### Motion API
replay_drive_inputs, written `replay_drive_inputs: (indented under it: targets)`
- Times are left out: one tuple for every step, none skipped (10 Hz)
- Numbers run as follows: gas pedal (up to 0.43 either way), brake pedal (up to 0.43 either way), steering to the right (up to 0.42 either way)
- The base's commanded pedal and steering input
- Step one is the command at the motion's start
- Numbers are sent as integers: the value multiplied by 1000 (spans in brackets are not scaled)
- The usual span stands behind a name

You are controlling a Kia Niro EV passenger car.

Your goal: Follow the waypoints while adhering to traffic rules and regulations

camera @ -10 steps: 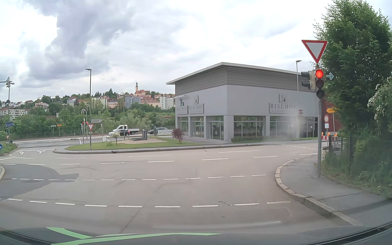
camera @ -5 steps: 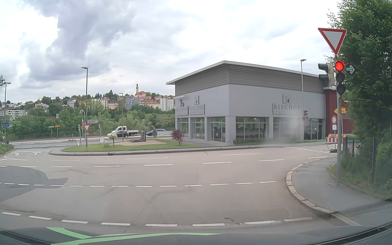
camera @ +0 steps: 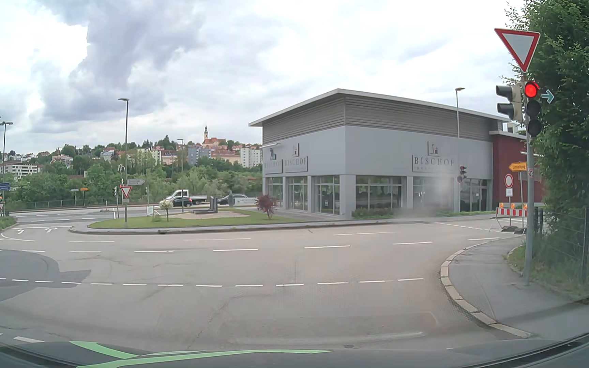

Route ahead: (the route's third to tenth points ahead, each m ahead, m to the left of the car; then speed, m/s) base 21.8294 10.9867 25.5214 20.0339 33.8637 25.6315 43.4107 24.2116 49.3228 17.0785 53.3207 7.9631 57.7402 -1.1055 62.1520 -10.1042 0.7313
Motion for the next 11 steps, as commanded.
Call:
replay_drive_inputs:
  targets:
    - [0, 311, 0]
    - [0, 305, 0]
    - [0, 293, 0]
    - [0, 293, 0]
    - [0, 293, 0]
    - [0, 293, 0]
    - [0, 293, 0]
    - [0, 293, 0]
    - [0, 287, 0]
    - [0, 293, 0]
    - [0, 287, 0]
